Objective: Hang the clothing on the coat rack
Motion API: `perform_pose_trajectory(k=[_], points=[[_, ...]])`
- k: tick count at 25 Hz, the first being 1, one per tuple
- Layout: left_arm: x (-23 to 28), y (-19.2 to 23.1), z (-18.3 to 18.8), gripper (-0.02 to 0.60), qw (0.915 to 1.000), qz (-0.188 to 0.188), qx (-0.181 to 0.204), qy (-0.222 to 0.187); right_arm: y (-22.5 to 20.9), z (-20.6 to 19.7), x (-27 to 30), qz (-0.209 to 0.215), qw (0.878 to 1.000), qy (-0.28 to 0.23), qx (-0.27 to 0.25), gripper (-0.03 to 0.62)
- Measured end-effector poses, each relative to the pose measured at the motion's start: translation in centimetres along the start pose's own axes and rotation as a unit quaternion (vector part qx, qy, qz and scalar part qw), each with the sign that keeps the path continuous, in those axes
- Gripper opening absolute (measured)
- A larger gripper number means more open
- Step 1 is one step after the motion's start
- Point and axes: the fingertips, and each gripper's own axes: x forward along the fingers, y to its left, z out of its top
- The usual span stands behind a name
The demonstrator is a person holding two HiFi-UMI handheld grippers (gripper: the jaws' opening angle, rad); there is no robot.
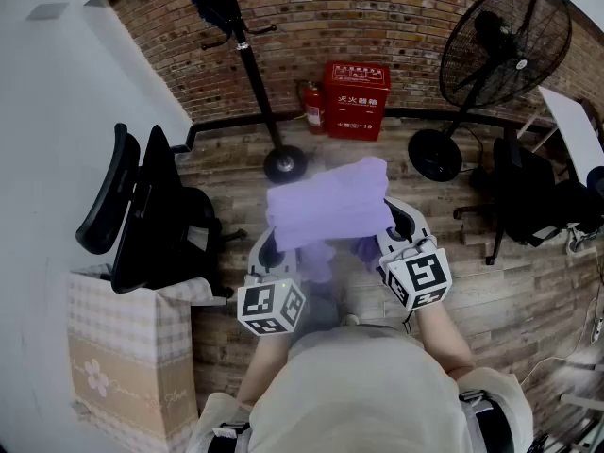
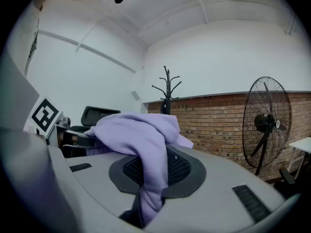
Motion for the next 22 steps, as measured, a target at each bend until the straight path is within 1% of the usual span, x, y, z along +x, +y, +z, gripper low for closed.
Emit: perform_pose_trajectory(k=[4,7,12,16,20,22], points=[[-3.1,-1.3,0.0,0.048,1.0,-0.008,0.003,-0.003,1.5,-0.3,-3.2,-0.006,1.0,0.0,0.007,0.049],[-4.3,-1.5,0.3,0.048,0.9999,-0.007,0.011,-0.009,2.3,0.2,-4.1,-0.003,1.0,-0.006,-0.002,0.049],[-5.0,-1.5,1.1,0.048,0.9997,-0.001,0.015,-0.019,2.8,0.9,-4.4,0.005,1.0,-0.016,-0.005,0.049],[-5.4,-1.7,1.1,0.048,0.9997,0.001,0.011,-0.023,3.0,1.1,-4.8,0.01,1.0,-0.021,-0.005,0.049],[-5.7,-2.4,0.8,0.048,0.9996,0.004,0.012,-0.024,2.6,1.1,-5.5,0.011,1.0,-0.022,-0.016,0.049],[-5.9,-2.8,0.6,0.048,0.9996,0.006,0.012,-0.024,2.4,0.9,-5.8,0.016,1.0,-0.019,-0.012,0.049]])
